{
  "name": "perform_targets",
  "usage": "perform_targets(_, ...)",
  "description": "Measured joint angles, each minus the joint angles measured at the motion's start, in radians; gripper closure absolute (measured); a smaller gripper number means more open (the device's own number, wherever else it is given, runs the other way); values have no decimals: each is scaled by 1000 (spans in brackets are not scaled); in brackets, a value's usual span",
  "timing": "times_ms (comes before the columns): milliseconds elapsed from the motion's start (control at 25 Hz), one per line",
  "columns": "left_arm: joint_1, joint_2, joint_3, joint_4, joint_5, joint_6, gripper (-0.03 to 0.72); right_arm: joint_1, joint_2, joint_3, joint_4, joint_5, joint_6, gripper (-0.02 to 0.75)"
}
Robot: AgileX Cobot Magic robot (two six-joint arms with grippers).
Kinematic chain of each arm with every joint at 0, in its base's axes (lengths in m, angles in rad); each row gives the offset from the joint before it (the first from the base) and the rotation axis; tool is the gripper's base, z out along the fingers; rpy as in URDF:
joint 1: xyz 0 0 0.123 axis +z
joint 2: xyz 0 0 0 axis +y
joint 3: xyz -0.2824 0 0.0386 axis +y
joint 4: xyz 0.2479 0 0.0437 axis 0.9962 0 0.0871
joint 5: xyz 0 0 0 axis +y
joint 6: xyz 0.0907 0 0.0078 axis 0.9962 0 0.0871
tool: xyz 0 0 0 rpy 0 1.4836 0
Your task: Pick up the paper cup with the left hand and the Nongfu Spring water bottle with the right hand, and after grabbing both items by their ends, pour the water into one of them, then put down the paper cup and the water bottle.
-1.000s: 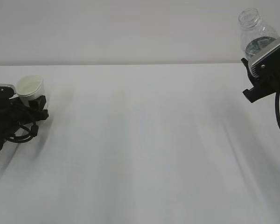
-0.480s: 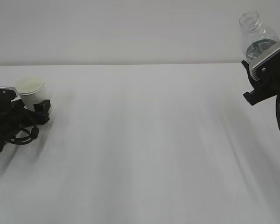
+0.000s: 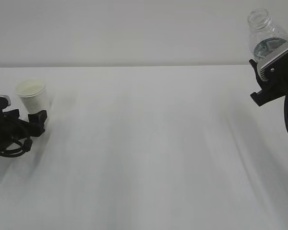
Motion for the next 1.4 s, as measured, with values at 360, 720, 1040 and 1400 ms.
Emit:
perform_targets(360,0,-130,112,12,1,0,100,0,0,0,0,-4,32,266)
perform_targets(720,-25,-187,193,54,1,0,106,0,0,0,2,-4,157,266)
perform_targets(1040,-68,-210,202,75,1,0,110,0,0,0,4,-4,266,266)
perform_targets(1400,-127,-210,202,81,1,0,111,0,0,0,57,43,379,266)
